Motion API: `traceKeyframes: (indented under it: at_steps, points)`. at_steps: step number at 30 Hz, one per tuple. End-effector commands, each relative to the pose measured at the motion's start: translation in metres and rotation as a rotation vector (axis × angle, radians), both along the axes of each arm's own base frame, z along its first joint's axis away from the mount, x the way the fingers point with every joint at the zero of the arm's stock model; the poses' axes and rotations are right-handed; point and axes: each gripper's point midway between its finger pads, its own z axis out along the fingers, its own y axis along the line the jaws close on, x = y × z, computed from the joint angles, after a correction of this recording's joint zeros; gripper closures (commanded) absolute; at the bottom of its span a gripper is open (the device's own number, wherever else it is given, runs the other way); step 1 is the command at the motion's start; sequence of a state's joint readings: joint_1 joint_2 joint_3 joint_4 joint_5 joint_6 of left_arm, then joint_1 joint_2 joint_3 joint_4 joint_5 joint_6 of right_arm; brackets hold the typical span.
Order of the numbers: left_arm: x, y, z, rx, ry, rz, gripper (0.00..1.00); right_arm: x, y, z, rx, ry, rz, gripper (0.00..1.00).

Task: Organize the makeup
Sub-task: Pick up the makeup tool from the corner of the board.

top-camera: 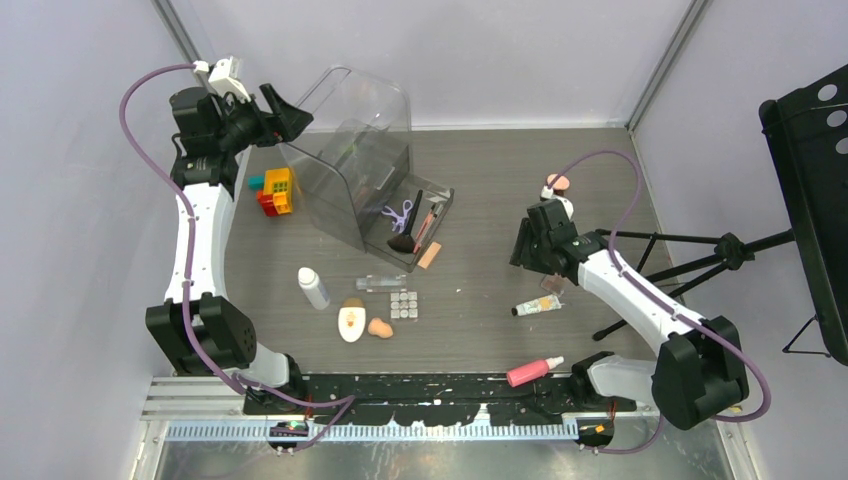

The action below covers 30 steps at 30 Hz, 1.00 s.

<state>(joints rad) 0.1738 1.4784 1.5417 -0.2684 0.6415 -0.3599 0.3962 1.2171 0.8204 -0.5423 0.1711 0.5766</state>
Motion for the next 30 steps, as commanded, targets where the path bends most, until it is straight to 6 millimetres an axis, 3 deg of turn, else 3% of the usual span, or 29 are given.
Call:
traceKeyframes:
  at_steps: [1, 5, 9, 12, 22, 27, 30]
  points:
    - [-0.003, 0.000, -0.017, -0.030, 0.063, -0.010, 0.18, 0.006, 0.026, 0.011, 0.132, -0.058, 0.071, 0.48]
    - [-0.003, -0.001, -0.016, -0.034, 0.062, -0.012, 0.18, 0.009, 0.038, 0.015, 0.198, -0.074, 0.087, 0.48]
    - [-0.002, -0.001, -0.016, -0.037, 0.063, -0.012, 0.18, 0.011, 0.066, 0.027, 0.300, -0.111, 0.176, 0.50]
    - [-0.002, -0.001, -0.016, -0.039, 0.063, -0.013, 0.18, 0.007, 0.088, 0.033, 0.253, -0.133, 0.267, 0.50]
    - [-0.001, 0.000, -0.018, -0.037, 0.066, -0.008, 0.18, -0.053, 0.233, 0.041, 0.318, -0.124, 0.775, 0.52]
    - [-0.001, -0.001, -0.019, -0.040, 0.068, -0.013, 0.18, -0.085, 0.283, 0.019, 0.285, -0.065, 0.948, 0.54]
    - [-0.001, 0.000, -0.019, -0.036, 0.066, -0.011, 0.18, -0.092, 0.302, 0.005, 0.244, -0.052, 0.968, 0.52]
